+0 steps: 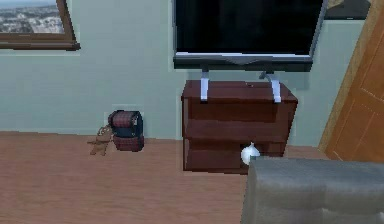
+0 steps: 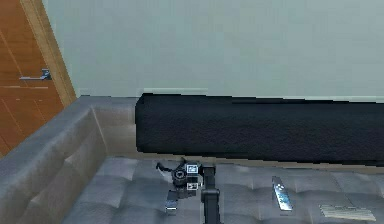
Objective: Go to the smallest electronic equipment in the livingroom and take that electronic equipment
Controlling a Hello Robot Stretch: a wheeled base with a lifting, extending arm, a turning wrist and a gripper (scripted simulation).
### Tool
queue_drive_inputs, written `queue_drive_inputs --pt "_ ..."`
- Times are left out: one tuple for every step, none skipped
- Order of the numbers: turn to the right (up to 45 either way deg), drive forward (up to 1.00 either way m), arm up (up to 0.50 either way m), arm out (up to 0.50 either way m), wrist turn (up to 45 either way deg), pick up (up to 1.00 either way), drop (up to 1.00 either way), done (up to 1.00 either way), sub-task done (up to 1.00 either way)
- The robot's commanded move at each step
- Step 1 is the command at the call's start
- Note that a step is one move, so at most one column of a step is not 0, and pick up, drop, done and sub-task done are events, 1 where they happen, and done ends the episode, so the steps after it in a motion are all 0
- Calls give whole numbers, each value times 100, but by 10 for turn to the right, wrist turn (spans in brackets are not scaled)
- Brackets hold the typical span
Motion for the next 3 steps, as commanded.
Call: queue_drive_inputs --pt "0 0 -30 0 0 0 0 0 0" --pt "0 0 0 0 0 100 0 0 0" --pt "0 0 10 0 0 0 0 0 0"
